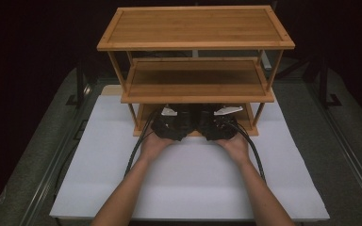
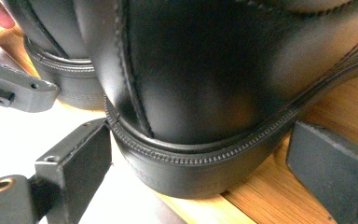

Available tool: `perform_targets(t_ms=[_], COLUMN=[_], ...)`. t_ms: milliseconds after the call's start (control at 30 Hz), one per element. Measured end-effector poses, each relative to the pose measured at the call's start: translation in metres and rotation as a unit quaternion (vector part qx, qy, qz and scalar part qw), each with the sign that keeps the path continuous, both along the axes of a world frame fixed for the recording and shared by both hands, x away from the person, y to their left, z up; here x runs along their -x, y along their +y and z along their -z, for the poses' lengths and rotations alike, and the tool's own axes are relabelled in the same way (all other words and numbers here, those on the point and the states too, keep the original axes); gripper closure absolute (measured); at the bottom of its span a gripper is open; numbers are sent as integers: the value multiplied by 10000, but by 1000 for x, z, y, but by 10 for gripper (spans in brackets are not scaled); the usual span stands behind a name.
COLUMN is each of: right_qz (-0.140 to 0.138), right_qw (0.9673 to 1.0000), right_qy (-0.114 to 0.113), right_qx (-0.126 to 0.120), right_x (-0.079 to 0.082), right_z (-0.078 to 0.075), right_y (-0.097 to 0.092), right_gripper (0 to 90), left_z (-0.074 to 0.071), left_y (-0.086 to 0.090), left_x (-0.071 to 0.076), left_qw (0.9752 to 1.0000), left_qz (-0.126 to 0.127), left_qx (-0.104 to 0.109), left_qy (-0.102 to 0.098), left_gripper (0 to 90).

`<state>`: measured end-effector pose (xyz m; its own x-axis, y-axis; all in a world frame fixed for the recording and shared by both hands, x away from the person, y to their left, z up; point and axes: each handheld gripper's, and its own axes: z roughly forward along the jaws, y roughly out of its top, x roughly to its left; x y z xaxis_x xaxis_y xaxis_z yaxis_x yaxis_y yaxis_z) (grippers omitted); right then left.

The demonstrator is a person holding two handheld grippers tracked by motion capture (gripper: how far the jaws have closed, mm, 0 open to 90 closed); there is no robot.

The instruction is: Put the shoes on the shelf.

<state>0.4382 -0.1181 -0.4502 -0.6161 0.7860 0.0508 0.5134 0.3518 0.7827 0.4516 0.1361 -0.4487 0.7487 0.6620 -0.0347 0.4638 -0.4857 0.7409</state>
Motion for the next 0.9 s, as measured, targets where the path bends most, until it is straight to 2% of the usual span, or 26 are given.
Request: perform_targets(t_ms=[33,67,267,333,367,400,467,500,567,600,633,700,767,800,900], right_qz=[40,161,154,21,21,8,26,21,-10,18,18,55,40,22,39], right_qw=[10000,9994,9989,9996,9996,9997,9997,9997,9996,9995,9995,9996,9997,9997,9998], right_qy=[82,296,410,259,259,162,145,131,82,46,46,23,6,14,-8], right_qx=[-13,-106,-161,-146,-146,-161,-201,-222,-285,-303,-303,-276,-258,-222,-217], right_x=[0,2,2,3,3,6,7,9,14,20,20,30,34,41,49], right_z=[2,2,3,2,2,-1,-3,-5,-7,-10,-10,-14,-15,-16,-18], right_y=[1,1,-1,-6,-6,-9,-12,-15,-21,-27,-27,-37,-40,-47,-54], right_gripper=[67,67,67,106,106,118,118,119,119,118,118,114,101,89,71], left_z=[1,1,0,-3,-6,-9,-12,-13,-17,-20,-20,-23,-23,-24,-25], left_y=[-1,-1,2,4,6,10,13,14,20,26,26,39,43,53,62], left_x=[0,1,1,3,4,7,10,13,18,25,25,37,42,51,59], left_qw=[10000,10000,10000,10000,10000,9999,9999,9997,9997,9995,9995,9992,9992,9992,9993], left_qz=[-1,-13,-3,-1,10,36,39,8,109,205,205,261,237,219,198], left_qx=[33,19,85,90,78,123,147,254,187,148,148,189,249,226,201], left_qy=[23,7,22,-15,-28,-71,-80,-73,-67,-183,-183,-221,-225,-237,-251], left_gripper=[89,89,88,91,91,90,90,90,90,90,90,90,90,90,90])
